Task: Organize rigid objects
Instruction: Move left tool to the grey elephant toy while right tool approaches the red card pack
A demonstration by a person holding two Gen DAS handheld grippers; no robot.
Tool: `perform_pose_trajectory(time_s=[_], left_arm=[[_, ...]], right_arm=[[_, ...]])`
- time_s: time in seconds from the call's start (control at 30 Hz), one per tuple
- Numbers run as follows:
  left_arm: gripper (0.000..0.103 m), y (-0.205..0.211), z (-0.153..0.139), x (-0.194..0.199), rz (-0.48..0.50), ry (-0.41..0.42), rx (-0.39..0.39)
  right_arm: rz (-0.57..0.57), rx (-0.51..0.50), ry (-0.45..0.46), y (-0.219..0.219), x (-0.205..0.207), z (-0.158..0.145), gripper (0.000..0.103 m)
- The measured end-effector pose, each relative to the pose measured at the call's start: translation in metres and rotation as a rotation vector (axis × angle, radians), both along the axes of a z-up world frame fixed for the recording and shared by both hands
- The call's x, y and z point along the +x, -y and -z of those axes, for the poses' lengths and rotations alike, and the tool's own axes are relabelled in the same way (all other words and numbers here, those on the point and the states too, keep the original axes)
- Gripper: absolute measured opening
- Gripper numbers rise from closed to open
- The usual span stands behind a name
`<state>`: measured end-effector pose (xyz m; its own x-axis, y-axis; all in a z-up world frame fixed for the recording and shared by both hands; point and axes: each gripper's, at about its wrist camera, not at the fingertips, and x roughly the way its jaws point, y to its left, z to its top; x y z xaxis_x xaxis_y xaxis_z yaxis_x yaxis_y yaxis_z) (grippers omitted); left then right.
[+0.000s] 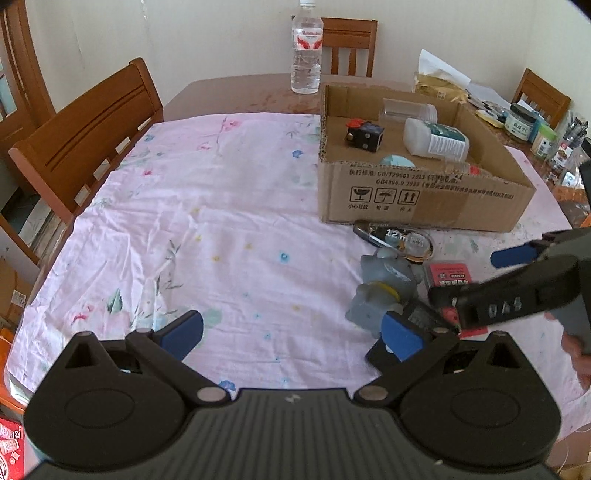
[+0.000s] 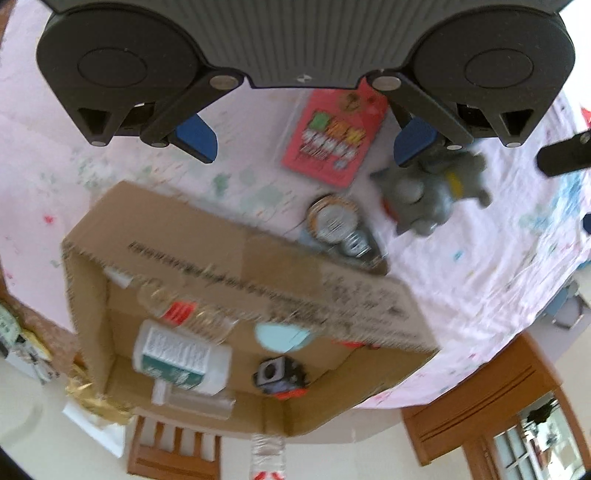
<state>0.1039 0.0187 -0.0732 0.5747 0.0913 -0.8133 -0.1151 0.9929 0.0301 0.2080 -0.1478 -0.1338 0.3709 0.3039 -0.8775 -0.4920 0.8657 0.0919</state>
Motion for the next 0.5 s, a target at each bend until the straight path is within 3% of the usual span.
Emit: perform_pose_trajectory(time_s=[0.33,0.5], left_arm=[[0.102,0.007,0.010,0.020,0.165,-0.020,-0.032],[0.102,0.016,0.022,0.037,0.250,-0.043,-0.011]], right_arm=[[0.059,-0.071,0.012,-0.008,-0.009,0.005,0.103],[0.086,-0.096,0.006,-0.008,-0.004,0.011,0.103]])
